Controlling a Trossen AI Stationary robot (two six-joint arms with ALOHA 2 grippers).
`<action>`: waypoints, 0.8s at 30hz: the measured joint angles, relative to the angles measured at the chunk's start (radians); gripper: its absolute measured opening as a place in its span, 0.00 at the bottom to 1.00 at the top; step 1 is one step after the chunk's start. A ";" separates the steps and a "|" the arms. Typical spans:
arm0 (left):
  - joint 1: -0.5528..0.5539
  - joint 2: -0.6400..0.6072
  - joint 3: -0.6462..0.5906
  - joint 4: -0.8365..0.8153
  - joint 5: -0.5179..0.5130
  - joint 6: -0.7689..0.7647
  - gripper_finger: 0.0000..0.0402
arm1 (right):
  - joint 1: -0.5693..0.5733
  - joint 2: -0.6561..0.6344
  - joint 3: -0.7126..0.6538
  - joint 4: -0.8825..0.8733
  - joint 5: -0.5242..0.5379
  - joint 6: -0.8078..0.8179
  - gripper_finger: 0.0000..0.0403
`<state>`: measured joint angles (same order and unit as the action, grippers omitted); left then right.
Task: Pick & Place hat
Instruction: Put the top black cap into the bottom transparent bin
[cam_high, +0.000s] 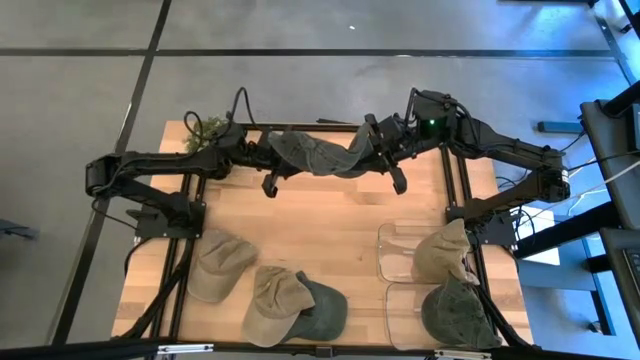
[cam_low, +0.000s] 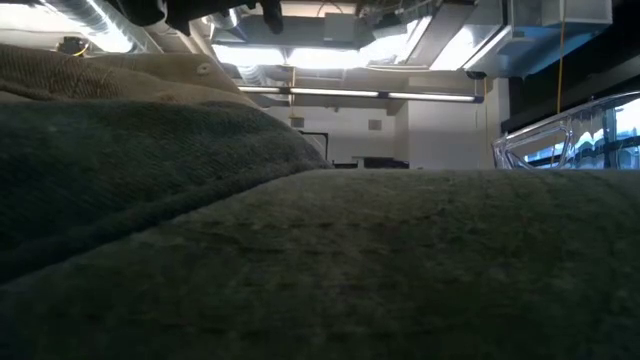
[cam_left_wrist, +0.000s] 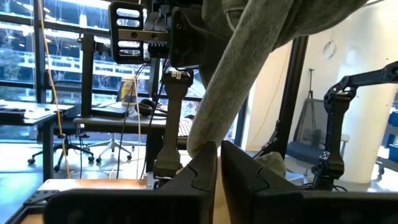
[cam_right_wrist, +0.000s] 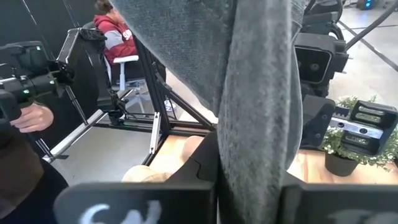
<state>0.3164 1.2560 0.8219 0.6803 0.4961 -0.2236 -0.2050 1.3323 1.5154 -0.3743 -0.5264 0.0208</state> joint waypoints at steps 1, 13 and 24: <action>0.000 0.000 0.000 -0.002 0.000 0.000 0.06 | 0.000 0.000 0.000 -0.002 0.000 0.000 0.04; -0.001 0.000 0.000 -0.002 -0.010 0.000 0.32 | 0.000 0.000 0.000 0.007 0.003 0.001 0.04; -0.001 0.000 0.000 -0.003 -0.006 0.000 0.38 | 0.001 0.000 0.022 0.017 -0.002 -0.005 0.04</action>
<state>0.3157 1.2560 0.8219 0.6773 0.4900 -0.2241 -0.2044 1.3323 1.5371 -0.3570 -0.5285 0.0154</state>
